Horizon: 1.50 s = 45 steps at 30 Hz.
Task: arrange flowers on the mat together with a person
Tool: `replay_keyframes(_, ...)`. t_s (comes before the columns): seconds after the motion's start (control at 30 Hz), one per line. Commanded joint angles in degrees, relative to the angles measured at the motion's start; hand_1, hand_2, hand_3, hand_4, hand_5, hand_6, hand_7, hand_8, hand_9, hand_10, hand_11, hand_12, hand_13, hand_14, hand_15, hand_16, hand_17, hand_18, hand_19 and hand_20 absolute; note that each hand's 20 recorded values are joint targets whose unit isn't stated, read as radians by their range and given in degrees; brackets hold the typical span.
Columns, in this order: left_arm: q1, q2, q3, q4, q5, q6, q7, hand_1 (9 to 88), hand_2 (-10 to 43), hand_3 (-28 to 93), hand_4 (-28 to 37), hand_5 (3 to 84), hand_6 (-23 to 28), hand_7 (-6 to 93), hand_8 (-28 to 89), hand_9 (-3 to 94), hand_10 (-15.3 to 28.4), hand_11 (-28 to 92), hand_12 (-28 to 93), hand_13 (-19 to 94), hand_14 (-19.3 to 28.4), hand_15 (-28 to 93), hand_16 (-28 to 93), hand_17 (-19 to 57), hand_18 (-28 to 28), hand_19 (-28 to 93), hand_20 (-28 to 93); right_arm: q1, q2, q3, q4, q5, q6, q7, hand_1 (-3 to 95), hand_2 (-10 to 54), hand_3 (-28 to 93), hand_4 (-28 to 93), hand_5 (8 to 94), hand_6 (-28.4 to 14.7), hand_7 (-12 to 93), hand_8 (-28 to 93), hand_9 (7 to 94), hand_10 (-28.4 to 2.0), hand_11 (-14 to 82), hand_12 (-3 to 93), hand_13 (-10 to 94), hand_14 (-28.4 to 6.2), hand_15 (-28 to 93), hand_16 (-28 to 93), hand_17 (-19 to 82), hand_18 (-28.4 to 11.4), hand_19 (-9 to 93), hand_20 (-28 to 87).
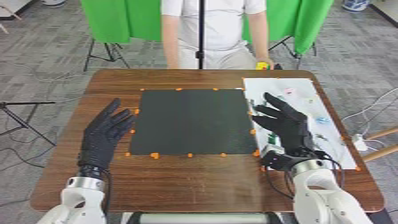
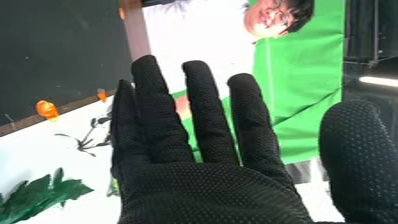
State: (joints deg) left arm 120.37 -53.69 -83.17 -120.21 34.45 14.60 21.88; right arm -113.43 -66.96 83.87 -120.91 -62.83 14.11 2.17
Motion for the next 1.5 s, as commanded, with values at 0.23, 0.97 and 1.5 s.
replay_keyframes(0.23, 0.6, 0.11, 0.25, 0.18, -0.22, -0.29, 0.26, 26.2, 11.0, 73, -20.7, 32.6, 8.2, 10.8, -9, 30.3, 19.6, 22, 10, 23, 23.0, 34, -5, -9.2, 19.7, 47, 9, 0.6, 0.1, -0.6, 0.2, -0.4, 0.3, 0.1, 4.2, 20.1, 89, -28, 38.9, -2.4, 16, -15, 48.7, -16.1, 10.6, 8.3, 42, -21.4, 17, 16, 9, -19.0, 37, 14)
replay_keyframes(0.97, 0.5, 0.31, 0.38, 0.22, -0.41, -0.19, 0.56, 26.1, 11.0, 73, -20.8, 32.5, 8.2, 11.0, -9, 30.3, 19.7, 22, 10, 23, 23.0, 34, -5, -9.2, 19.6, 47, 9, 0.8, 0.3, -0.1, 0.1, -0.2, 0.6, -0.2, 4.2, 20.1, 89, -28, 38.9, -2.4, 16, -15, 48.7, -16.2, 10.6, 8.3, 42, -21.4, 17, 16, 9, -19.0, 37, 14)
replay_keyframes(1.5, 0.6, 0.51, 0.49, 0.12, -0.67, 0.47, 0.84, 26.3, 11.0, 73, -20.9, 32.5, 8.2, 11.0, -9, 30.4, 19.7, 22, 10, 23, 23.0, 34, -5, -9.2, 19.6, 47, 9, 1.2, 0.4, -0.6, 0.1, -0.4, 1.1, 0.1, 4.2, 20.1, 89, -28, 39.0, -2.4, 16, -15, 48.7, -16.1, 10.6, 8.4, 42, -21.5, 17, 16, 9, -19.0, 37, 14)
